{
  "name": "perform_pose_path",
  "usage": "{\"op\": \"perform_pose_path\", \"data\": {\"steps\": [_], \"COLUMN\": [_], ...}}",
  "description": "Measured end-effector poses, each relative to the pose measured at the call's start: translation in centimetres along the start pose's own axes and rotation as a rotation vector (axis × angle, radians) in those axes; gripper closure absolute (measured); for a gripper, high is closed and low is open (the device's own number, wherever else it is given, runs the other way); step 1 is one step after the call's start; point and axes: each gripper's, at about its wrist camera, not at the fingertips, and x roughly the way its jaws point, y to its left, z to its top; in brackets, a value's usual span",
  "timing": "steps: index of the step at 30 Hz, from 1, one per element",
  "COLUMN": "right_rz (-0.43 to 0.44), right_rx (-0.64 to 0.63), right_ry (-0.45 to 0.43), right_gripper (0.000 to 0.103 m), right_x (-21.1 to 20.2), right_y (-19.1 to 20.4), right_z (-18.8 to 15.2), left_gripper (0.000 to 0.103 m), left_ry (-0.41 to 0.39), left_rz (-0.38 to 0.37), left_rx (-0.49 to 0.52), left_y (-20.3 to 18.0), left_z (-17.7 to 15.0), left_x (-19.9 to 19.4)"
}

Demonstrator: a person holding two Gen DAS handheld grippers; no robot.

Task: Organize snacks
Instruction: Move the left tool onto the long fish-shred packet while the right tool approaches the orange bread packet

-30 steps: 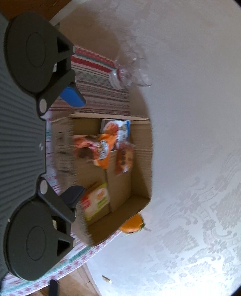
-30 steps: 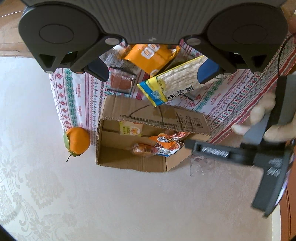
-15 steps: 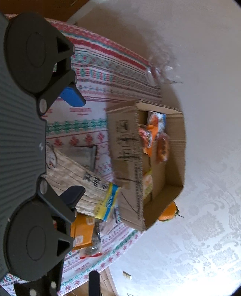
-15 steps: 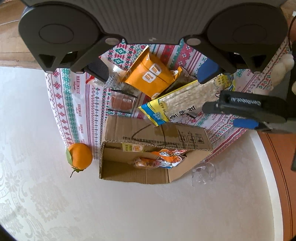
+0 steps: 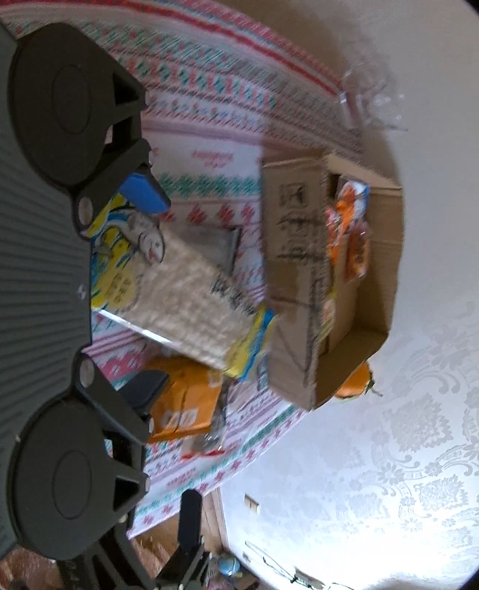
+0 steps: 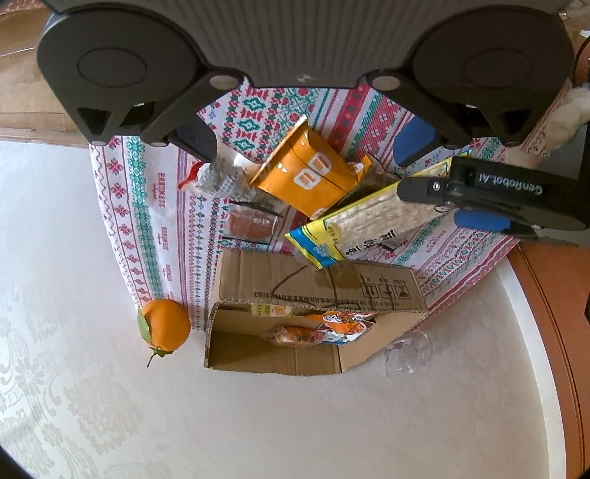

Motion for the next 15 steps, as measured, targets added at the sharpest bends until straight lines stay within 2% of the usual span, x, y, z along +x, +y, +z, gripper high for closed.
{"op": "perform_pose_path", "data": {"steps": [5, 8, 13, 15], "right_rz": [0.002, 0.0, 0.0, -0.001], "right_rx": [0.016, 0.024, 0.034, 0.041], "right_ry": [-0.007, -0.006, -0.004, -0.003], "right_gripper": [0.0, 0.0, 0.0, 0.0], "right_x": [-0.3, -0.4, -0.7, -0.8], "right_y": [-0.8, -1.2, -1.8, -2.1], "right_z": [-0.2, -0.4, -0.9, -0.9], "left_gripper": [0.011, 0.011, 0.014, 0.021], "left_ry": [0.027, -0.001, -0.024, -0.014], "left_rz": [-0.038, 0.029, 0.07, 0.081], "left_rx": [0.021, 0.073, 0.152, 0.176], "left_y": [-0.9, -1.8, -2.8, -3.1], "left_z": [-0.7, -0.4, 0.3, 0.4], "left_x": [-0.6, -0.5, 0.4, 1.0]}}
